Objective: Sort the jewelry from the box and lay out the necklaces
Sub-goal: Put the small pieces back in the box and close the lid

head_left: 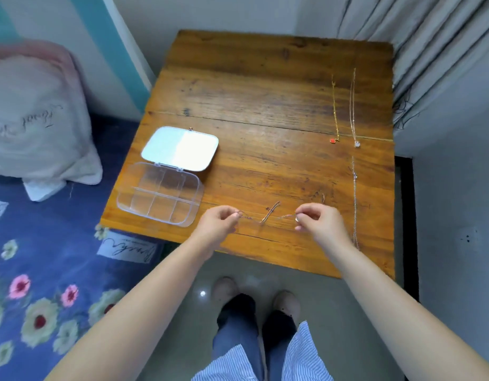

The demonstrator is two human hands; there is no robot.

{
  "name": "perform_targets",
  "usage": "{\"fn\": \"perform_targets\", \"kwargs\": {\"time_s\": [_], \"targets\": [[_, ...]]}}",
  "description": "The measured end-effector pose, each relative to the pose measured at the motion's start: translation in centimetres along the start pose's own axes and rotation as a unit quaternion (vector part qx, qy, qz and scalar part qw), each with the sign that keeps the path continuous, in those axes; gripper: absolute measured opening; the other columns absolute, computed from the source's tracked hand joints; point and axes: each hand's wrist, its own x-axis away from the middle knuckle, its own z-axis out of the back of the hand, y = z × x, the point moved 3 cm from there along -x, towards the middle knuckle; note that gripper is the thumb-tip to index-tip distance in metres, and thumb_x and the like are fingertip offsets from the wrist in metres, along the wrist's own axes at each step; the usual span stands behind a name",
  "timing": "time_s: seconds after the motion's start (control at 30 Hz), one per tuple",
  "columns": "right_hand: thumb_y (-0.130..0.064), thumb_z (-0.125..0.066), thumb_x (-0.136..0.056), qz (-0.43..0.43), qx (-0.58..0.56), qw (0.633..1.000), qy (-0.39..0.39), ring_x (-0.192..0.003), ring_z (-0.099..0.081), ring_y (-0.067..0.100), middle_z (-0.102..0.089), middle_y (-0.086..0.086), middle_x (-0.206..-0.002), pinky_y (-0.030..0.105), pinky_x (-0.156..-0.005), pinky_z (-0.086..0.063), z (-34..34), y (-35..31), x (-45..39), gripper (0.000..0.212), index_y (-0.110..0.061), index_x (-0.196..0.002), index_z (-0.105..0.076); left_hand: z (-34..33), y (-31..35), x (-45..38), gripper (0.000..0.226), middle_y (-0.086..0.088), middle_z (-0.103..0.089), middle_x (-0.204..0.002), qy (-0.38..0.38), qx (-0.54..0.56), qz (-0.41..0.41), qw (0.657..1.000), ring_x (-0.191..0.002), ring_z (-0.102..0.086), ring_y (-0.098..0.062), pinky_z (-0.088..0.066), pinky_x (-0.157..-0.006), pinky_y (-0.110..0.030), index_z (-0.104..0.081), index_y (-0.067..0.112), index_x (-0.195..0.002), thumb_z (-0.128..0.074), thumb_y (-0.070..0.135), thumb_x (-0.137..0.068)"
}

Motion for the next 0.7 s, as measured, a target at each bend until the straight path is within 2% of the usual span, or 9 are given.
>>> {"fn": "perform_targets", "kwargs": {"time_s": [0.07, 0.13, 0.23, 0.3, 0.37, 0.47, 0.6, 0.7], "targets": [[0.004, -0.051, -0.086, 0.061, -0.030, 0.998, -0.019, -0.041, -0.056, -0.006, -0.058, -0.001, -0.067, 0.003, -0.055, -0.044, -1.3, -3.8, 0.4, 0.016, -0.008, -0.080, -0.060, 3.2, 1.5, 1.3, 0.013, -0.003, -0.055, -0.106, 0.019, 0.040, -0.062, 0.997, -0.098, -0.050, -0.016, -0.040, -0.091, -0.031, -0.056, 0.011, -0.093, -0.045, 0.008, -0.097], [0.007, -0.050, -0.086, 0.100, -0.075, 0.991, -0.037, -0.040, -0.054, -0.007, -0.058, 0.000, -0.071, 0.001, -0.049, -0.044, -2.8, -7.1, 0.7, 0.018, -0.007, -0.080, -0.060, 6.5, 2.5, 2.1, 0.021, 0.001, -0.057, -0.108, 0.018, 0.126, -0.105, 0.986, -0.099, -0.051, -0.013, -0.037, -0.092, -0.028, -0.056, 0.014, -0.088, -0.040, 0.006, -0.099], [0.011, -0.045, -0.087, 0.126, -0.156, 0.977, -0.078, -0.046, -0.054, -0.003, -0.062, 0.002, -0.083, 0.009, -0.050, -0.048, -5.9, -10.6, 0.9, 0.033, -0.014, -0.070, -0.058, 10.8, 2.8, 2.1, 0.034, 0.008, -0.071, -0.076, -0.031, 0.307, -0.120, 0.944, -0.079, -0.064, -0.005, -0.044, -0.083, -0.026, -0.052, 0.019, -0.080, -0.029, 0.005, -0.101], [0.013, -0.040, -0.089, 0.112, -0.224, 0.962, -0.110, -0.047, -0.055, 0.000, -0.068, 0.000, -0.075, 0.013, -0.047, -0.048, -8.6, -12.2, 0.9, 0.035, -0.014, -0.071, -0.054, 13.8, 2.2, 1.4, 0.034, 0.011, -0.066, -0.054, -0.042, 0.367, -0.114, 0.922, -0.059, -0.067, -0.002, -0.046, -0.078, -0.028, -0.047, 0.018, -0.078, -0.026, 0.006, -0.102], [0.013, -0.036, -0.091, 0.093, -0.271, 0.949, -0.134, -0.044, -0.055, 0.003, -0.071, -0.002, -0.058, 0.015, -0.044, -0.047, -11.1, -13.6, 0.8, 0.034, -0.012, -0.074, -0.050, 16.4, 1.7, 0.6, 0.034, 0.011, -0.056, -0.046, -0.055, 0.403, -0.115, 0.906, -0.044, -0.057, -0.002, -0.051, -0.068, -0.024, -0.045, 0.019, -0.077, -0.025, 0.007, -0.102], [0.010, -0.034, -0.092, 0.080, -0.278, 0.946, -0.148, -0.043, -0.053, 0.004, -0.067, -0.006, -0.050, 0.015, -0.045, -0.045, -15.3, -15.2, 0.5, 0.034, -0.014, -0.075, -0.049, 20.7, 1.1, -1.0, 0.035, 0.012, -0.050, -0.046, -0.097, 0.433, -0.113, 0.889, -0.038, -0.044, -0.002, -0.049, -0.050, -0.016, -0.045, 0.020, -0.077, -0.024, 0.009, -0.102], [0.011, -0.037, -0.091, 0.087, -0.239, 0.960, -0.113, -0.052, -0.058, -0.002, -0.068, -0.008, -0.050, 0.009, -0.054, -0.045, -20.1, -16.9, -0.4, 0.035, -0.016, -0.073, -0.051, 24.5, 0.8, -3.5, 0.035, 0.011, -0.049, -0.047, -0.147, 0.453, -0.106, 0.873, -0.038, -0.043, -0.003, -0.046, -0.047, -0.015, -0.047, 0.021, -0.077, -0.025, 0.010, -0.102], [0.008, -0.039, -0.091, 0.075, -0.245, 0.965, -0.056, -0.054, -0.061, -0.003, -0.067, -0.010, -0.048, 0.013, -0.060, -0.046, -22.4, -17.8, -1.4, 0.035, -0.018, -0.073, -0.051, 25.9, 0.8, -5.6, 0.033, 0.012, -0.050, -0.047, -0.164, 0.433, -0.092, 0.882, -0.039, -0.044, -0.002, -0.046, -0.050, -0.016, -0.047, 0.022, -0.078, -0.026, 0.012, -0.102]]}}
